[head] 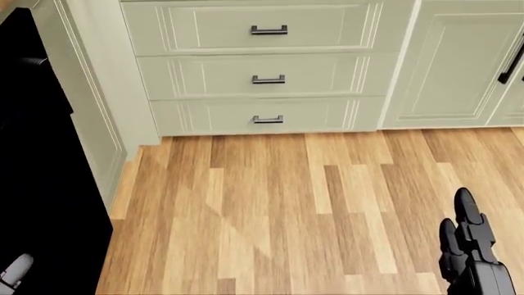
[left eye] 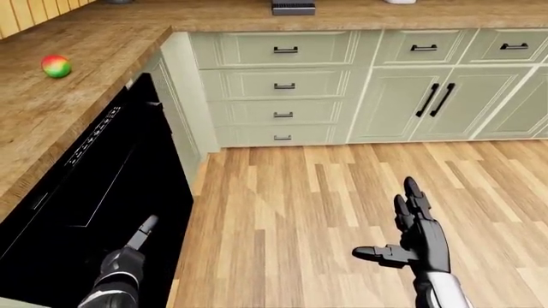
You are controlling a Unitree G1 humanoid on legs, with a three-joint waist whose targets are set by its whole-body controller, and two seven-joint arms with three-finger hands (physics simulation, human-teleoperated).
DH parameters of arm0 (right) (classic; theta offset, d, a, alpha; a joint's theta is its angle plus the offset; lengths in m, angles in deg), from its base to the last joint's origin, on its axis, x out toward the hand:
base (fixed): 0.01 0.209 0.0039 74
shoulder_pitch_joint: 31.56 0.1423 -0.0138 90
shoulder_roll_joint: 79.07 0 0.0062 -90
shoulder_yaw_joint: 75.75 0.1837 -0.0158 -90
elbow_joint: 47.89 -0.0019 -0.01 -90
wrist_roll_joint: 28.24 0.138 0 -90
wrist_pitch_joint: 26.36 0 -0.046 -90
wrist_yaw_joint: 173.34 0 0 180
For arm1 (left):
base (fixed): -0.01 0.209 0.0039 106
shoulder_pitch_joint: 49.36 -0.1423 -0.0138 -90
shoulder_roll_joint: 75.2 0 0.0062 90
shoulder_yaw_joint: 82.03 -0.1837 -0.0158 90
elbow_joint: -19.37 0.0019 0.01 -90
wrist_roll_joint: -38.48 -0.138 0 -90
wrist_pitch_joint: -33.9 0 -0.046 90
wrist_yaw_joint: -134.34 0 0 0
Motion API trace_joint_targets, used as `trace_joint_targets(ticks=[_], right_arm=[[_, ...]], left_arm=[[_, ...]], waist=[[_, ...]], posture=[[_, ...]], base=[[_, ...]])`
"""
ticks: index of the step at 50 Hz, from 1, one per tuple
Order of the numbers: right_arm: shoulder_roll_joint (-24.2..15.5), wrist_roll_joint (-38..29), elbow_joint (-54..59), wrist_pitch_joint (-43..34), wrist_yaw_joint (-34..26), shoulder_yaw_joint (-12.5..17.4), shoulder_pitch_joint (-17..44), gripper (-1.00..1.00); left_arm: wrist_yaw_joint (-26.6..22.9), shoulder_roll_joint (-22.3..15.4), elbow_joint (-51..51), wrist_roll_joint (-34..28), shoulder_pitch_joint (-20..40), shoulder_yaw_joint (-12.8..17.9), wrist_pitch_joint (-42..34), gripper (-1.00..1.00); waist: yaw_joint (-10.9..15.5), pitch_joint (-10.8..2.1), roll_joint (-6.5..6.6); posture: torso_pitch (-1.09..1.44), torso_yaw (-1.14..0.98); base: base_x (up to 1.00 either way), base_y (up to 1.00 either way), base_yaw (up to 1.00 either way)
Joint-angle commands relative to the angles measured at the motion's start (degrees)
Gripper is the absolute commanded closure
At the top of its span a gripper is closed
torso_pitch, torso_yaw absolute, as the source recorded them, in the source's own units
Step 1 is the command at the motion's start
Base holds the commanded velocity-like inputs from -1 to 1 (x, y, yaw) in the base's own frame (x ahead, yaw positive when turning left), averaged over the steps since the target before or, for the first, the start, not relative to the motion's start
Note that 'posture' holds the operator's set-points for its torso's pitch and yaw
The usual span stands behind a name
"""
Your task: Close the dishwasher door
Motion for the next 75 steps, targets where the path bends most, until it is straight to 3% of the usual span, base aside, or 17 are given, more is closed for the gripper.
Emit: trace_joint_targets(ticks=[1, 17, 38, 75], right_arm=[[-0.3, 0.2, -2.6, 1.6, 0.0, 0.2, 0.6, -1.00], [-0.3, 0.3, -1.8, 2.0, 0.2, 0.2, 0.7, -1.00], [-0.3, 0.6, -1.9, 2.0, 0.2, 0.5, 0.8, -1.00], [-0.2, 0.5, -2.3, 1.9, 0.1, 0.6, 0.6, -1.00]], left_arm=[[1.4, -3.2, -3.3, -1.4, 1.6, -0.2, 4.1, -1.00], [2.4, -6.2, -3.4, -2.1, 4.0, 0.0, 3.5, -1.00], [2.6, -6.5, -3.4, -1.7, 4.1, -0.2, 3.6, -1.00], [2.6, -7.8, -3.4, -0.7, 3.4, 0.3, 3.5, -1.00]], waist=[[0.3, -1.15, 0.78], [0.4, -1.07, 1.19], [0.0, -1.00, 2.22], [-0.6, -1.04, 2.73]], posture=[[0.00, 0.00], [0.00, 0.00], [0.00, 0.00], [0.00, 0.00]], base=[[0.00, 0.00, 0.00], [0.00, 0.00, 0.00], [0.00, 0.00, 0.00], [0.00, 0.00, 0.00]])
